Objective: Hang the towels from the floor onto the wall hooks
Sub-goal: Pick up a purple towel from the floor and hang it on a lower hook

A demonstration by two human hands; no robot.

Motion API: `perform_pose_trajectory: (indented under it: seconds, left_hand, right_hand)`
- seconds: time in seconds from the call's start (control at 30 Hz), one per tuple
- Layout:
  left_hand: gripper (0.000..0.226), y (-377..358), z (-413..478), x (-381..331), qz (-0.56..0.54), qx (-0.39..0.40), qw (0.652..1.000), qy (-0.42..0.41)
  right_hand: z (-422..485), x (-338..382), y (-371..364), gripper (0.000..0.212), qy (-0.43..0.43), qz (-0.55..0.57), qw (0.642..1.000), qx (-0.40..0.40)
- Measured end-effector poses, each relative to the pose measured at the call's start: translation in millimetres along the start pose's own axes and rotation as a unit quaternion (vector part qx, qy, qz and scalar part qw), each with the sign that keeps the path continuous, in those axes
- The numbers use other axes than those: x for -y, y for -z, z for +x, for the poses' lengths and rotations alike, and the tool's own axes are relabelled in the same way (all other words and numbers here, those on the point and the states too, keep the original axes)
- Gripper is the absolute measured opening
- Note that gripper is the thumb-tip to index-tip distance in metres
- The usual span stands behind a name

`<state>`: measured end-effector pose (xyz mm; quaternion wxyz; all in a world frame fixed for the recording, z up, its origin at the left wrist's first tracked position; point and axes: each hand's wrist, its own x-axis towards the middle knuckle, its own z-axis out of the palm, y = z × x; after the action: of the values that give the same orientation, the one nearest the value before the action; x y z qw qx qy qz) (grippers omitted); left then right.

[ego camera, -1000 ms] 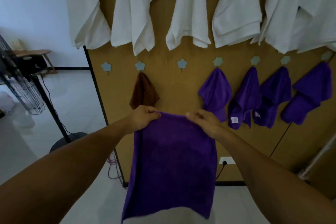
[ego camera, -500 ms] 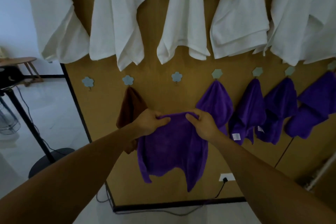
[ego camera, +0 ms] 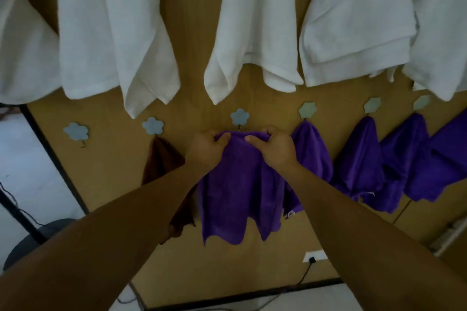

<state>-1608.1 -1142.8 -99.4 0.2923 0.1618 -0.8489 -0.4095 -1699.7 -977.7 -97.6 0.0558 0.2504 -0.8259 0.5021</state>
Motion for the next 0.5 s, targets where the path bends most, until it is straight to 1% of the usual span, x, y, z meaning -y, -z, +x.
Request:
perform_pose_trajectory:
  seconds: [0.13, 0.2, 0.33, 0.37, 0.43, 0.5]
  left_hand:
    - [0.036, -15, 22, 4, 0.079, -0.045, 0.996, -0.025]
    - [0.04, -23, 29, 6, 0.112, -0.072, 0.991, -0.021]
    - [0.045, -38, 38, 10, 0.113, -0.12, 0.986, -0.003]
    - [0.044, -41, 38, 12, 0.106, -0.12, 0.987, -0.003]
    - [0.038, -47, 36, 15, 0.096, -0.086, 0.992, 0.011]
    - [0.03, -52, 34, 18, 0.053, -0.045, 0.996, 0.061]
  right_hand:
    - [34, -6, -5, 0.032, 0.026, -0.035, 0.999, -0.028]
    - [43, -7, -12, 0.03, 0.033, -0.029, 0.998, -0.042]
    - [50, -11, -25, 0.032, 0.02, -0.017, 0.997, -0.069]
    - [50, -15, -27, 0.032, 0.011, -0.017, 0.997, -0.069]
    - [50, -25, -30, 0.033, -0.031, -0.012, 0.998, -0.045]
    - [47, -34, -37, 0.036, -0.086, 0.026, 0.996, -0.01]
